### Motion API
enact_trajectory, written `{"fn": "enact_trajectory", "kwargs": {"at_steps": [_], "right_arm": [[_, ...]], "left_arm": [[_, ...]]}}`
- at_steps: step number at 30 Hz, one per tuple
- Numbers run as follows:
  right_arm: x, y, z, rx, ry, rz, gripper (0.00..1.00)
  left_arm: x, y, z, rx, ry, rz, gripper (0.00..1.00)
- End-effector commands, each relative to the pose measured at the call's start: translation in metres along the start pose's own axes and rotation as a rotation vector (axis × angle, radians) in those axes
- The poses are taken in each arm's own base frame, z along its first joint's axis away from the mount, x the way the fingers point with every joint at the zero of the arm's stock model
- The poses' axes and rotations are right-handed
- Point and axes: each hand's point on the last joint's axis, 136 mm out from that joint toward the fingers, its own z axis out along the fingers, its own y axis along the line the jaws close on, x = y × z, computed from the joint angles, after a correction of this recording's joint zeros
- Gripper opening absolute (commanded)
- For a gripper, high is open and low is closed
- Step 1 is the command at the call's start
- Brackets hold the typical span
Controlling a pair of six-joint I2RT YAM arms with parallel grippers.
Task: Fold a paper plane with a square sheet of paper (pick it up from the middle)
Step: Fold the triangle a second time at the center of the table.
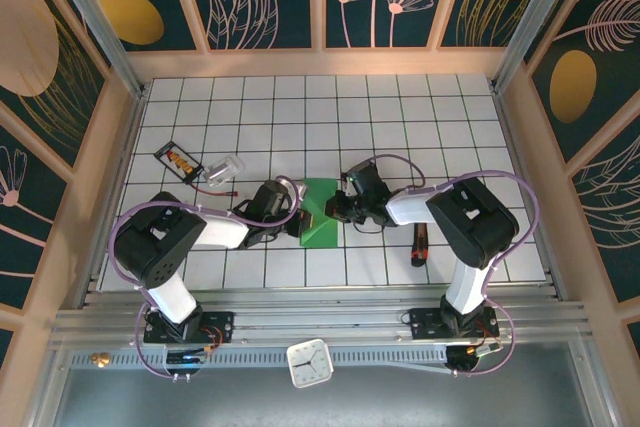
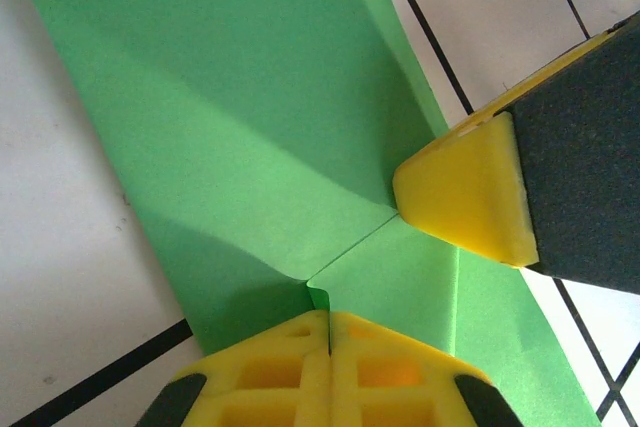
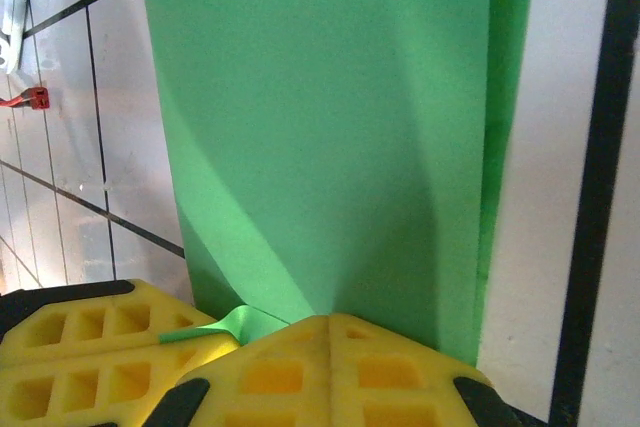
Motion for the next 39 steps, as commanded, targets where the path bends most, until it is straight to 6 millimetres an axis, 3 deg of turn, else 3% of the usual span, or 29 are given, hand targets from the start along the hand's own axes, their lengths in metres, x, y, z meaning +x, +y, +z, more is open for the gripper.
{"fn": "enact_trajectory", "kwargs": {"at_steps": [1, 11, 17, 20, 26, 34, 39], "right_arm": [[0.010, -0.027, 0.004, 0.063, 0.018, 0.008, 0.00], [0.021, -0.040, 0.004, 0.089, 0.041, 0.023, 0.00], [0.022, -0.041, 0.005, 0.091, 0.044, 0.026, 0.00], [0.023, -0.042, 0.006, 0.093, 0.048, 0.030, 0.00], [0.023, -0.042, 0.006, 0.092, 0.051, 0.033, 0.00], [0.023, -0.043, 0.006, 0.093, 0.051, 0.038, 0.00], [0.022, -0.042, 0.006, 0.092, 0.047, 0.033, 0.00]], "left_arm": [[0.050, 0.032, -0.002, -0.125, 0.167, -0.044, 0.00], [0.021, 0.019, -0.016, -0.118, 0.080, -0.063, 0.30], [0.003, -0.001, -0.033, -0.050, 0.013, -0.107, 0.39], [-0.006, -0.020, -0.046, 0.043, -0.030, -0.148, 0.35], [-0.022, -0.053, -0.058, 0.209, -0.069, -0.204, 0.00], [-0.029, -0.069, -0.042, 0.279, -0.027, -0.226, 0.00], [-0.024, -0.066, -0.031, 0.245, -0.001, -0.224, 0.00]]}}
